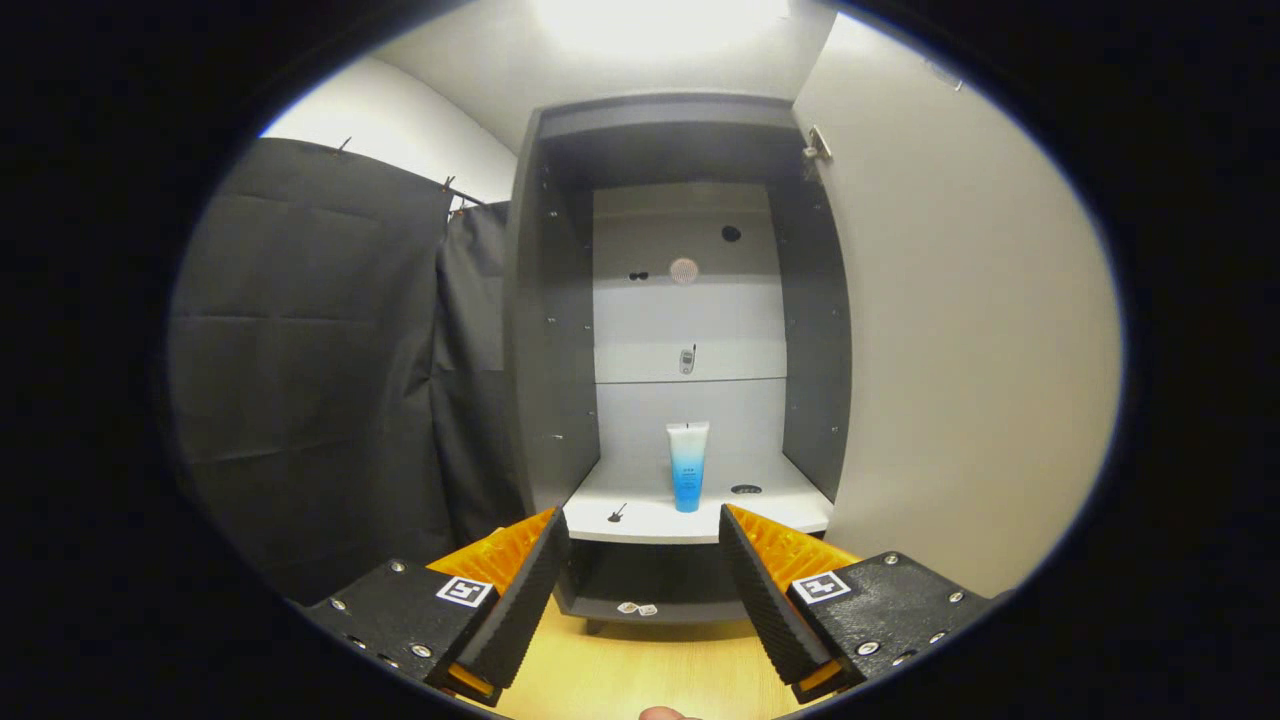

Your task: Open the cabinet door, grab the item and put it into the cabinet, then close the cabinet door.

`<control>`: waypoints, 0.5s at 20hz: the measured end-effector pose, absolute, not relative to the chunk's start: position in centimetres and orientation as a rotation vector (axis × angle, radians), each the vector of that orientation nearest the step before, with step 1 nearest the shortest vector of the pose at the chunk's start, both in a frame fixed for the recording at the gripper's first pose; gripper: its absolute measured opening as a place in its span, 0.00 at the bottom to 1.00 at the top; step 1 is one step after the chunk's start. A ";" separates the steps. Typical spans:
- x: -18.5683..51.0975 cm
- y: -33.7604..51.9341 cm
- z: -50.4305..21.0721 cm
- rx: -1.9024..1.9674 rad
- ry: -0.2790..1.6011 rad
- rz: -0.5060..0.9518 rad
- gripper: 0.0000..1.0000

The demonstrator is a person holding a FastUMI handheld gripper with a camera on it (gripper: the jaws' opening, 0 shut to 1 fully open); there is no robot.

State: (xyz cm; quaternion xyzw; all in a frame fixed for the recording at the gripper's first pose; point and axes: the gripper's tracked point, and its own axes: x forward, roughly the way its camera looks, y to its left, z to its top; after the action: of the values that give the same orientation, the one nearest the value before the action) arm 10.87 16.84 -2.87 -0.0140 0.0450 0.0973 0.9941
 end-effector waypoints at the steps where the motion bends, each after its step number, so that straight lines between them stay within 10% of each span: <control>1: 9.5 16.9 -2.7 -0.023 0.093 0.194 0.93; 10: -0.7 16.9 -3.6 0.049 0.216 0.250 0.93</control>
State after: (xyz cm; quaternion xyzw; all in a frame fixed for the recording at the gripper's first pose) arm -0.72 16.88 -3.63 0.0244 0.1074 0.1244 0.9861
